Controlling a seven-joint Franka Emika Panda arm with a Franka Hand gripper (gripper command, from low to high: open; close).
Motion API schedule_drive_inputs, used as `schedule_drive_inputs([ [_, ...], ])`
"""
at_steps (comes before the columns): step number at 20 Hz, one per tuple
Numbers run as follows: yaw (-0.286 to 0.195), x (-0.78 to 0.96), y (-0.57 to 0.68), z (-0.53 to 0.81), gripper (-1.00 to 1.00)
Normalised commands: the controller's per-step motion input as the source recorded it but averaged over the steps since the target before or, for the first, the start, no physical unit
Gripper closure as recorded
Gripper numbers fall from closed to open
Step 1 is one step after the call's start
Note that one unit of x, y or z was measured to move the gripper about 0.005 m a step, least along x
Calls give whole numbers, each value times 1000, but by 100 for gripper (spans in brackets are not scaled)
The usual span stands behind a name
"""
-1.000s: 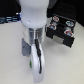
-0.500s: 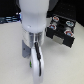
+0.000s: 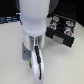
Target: Open the kcup holder, insert the kcup into the holder, and close the kcup holder
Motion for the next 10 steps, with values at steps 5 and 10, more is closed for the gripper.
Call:
schedule_drive_inputs([
  [5,3,14,63,146,100],
  [10,10,65,318,663,100],
])
